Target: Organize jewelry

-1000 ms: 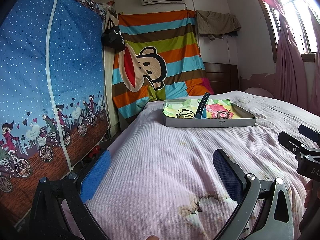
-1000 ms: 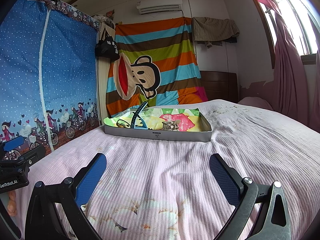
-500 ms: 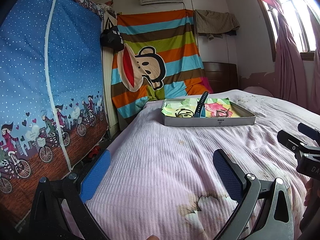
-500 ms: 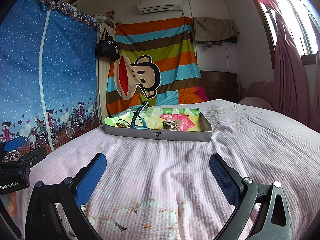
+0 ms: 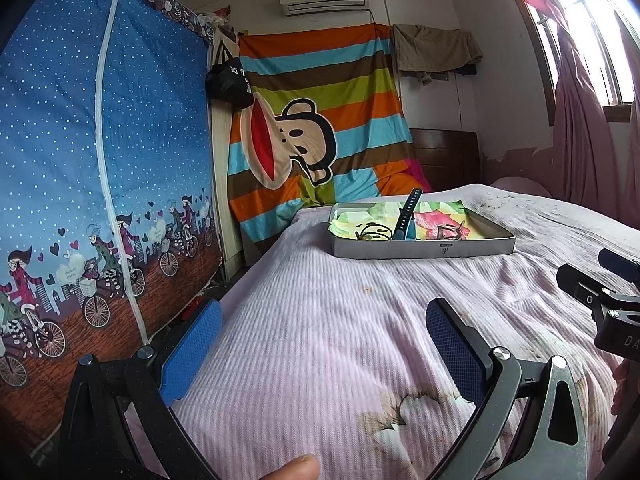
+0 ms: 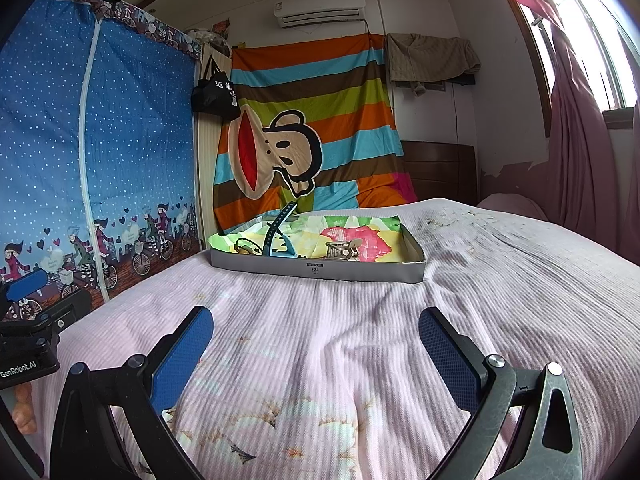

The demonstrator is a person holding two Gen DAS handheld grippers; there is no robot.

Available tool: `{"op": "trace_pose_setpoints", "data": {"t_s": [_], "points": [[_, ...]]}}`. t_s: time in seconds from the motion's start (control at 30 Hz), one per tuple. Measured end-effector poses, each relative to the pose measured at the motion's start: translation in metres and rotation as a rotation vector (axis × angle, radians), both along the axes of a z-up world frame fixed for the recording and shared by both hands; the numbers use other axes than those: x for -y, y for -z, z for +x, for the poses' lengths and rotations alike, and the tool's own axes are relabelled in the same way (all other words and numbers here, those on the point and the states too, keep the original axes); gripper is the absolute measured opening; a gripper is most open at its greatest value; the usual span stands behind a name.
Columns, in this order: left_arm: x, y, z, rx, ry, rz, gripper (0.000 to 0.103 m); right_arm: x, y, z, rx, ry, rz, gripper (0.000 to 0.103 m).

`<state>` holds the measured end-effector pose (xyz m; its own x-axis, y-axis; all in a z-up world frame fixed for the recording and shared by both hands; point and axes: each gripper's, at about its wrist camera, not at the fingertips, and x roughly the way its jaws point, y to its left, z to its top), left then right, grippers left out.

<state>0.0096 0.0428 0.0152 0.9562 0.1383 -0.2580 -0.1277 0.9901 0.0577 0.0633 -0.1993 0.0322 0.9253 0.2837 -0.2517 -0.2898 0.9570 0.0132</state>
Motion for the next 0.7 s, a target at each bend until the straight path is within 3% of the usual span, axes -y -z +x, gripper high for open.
{"op": "trace_pose_setpoints", "data": {"t_s": [0.7], "points": [[0.0078, 0.0100, 0.0018, -0.009, 0.002, 0.060, 0.100, -0.0011, -0.0002, -0.0001, 0.000, -0.001, 0.000, 0.103]]}}
